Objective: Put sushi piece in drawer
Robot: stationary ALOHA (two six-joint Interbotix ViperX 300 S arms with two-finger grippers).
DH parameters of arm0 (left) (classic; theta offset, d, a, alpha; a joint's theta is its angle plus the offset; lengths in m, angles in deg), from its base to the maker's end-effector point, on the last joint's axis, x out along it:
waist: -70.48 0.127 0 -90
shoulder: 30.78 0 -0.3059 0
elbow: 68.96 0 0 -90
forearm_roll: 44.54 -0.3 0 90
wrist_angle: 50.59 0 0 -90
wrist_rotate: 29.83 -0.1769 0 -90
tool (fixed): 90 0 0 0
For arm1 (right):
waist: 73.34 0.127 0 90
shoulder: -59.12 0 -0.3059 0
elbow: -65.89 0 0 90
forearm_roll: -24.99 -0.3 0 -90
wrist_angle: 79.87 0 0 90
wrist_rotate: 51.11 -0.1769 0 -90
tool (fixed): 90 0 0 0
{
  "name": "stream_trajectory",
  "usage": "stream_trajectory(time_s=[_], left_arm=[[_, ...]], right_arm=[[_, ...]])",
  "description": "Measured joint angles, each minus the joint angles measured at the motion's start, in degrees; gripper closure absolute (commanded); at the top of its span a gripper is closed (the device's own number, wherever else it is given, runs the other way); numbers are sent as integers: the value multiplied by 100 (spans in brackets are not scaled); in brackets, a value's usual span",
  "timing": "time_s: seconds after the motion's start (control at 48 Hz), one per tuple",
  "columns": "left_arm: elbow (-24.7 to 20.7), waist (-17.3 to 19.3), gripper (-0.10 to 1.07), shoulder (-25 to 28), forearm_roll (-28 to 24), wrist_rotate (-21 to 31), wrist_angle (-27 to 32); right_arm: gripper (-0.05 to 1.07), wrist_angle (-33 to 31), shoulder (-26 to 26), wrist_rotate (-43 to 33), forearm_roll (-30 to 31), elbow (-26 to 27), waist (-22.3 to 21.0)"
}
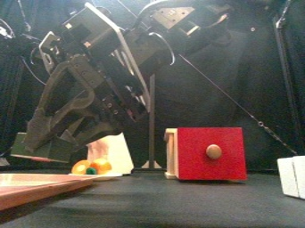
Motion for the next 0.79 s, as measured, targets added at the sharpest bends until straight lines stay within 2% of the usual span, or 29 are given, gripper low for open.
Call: stream_trajectory(time_s=[0.25,0.792], left_arm=[[0,0,45,9,-9,0,9],[18,0,45,9,0,0,9]], right_arm=[[37,-422,229,-9,-220,-114,0],[37,-1775,1608,-88,-721,-1063,-35]])
